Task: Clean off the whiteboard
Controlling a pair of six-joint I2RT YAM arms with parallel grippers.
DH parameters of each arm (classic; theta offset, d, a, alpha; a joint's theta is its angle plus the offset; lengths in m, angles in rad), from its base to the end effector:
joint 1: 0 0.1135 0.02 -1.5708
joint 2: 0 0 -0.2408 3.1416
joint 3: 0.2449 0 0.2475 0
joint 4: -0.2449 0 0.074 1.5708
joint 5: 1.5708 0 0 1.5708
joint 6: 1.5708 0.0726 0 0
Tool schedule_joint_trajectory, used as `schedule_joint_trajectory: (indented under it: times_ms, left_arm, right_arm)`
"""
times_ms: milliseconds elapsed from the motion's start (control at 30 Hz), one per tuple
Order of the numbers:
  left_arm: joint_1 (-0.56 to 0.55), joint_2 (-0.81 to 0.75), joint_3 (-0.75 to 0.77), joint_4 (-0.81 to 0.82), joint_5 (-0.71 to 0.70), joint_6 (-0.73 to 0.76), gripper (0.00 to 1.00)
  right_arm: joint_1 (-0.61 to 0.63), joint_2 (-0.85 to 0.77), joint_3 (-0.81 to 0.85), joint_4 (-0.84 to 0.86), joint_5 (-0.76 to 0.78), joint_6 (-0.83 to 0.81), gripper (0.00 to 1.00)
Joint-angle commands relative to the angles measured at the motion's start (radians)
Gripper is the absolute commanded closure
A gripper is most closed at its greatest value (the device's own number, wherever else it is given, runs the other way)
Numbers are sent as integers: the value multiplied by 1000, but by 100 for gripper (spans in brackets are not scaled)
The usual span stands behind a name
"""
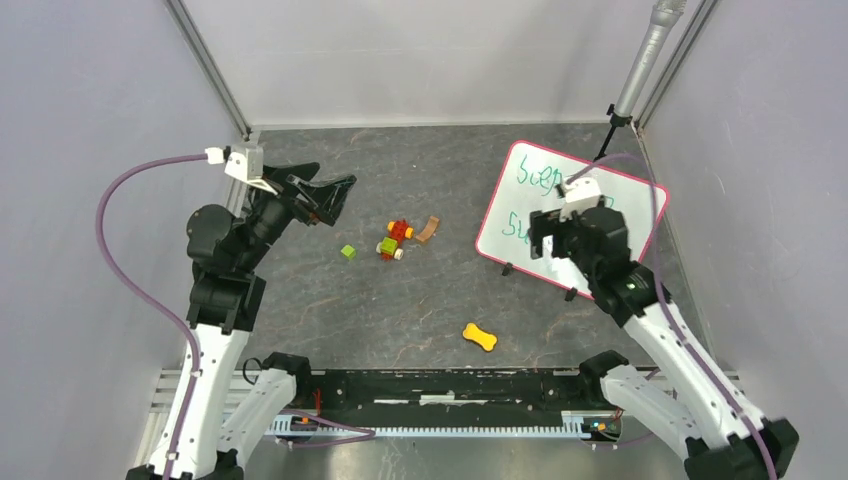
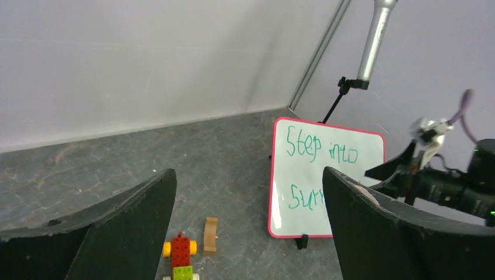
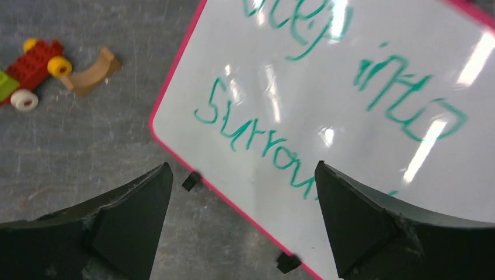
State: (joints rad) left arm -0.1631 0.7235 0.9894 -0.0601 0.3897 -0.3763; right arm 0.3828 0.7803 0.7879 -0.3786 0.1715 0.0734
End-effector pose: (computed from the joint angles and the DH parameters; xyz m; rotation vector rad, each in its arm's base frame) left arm 0.1866 -0.0587 0.4228 0.1860 1.4055 -0.7137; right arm 0.2126 0.0722 0.2920 -0.1857 1.9296 0.1373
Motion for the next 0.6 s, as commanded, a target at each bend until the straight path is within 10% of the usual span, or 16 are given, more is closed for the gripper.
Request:
schedule_joint_trajectory:
  times_ms: [0, 567]
  left_arm:
    - [-14, 19, -12, 55, 53, 1, 0]
    - [-25, 77, -18, 70, 75, -11, 0]
  right_arm:
    - [100, 89, -74, 63, -65, 58, 2]
    - [619, 383, -202, 61, -64, -8, 1]
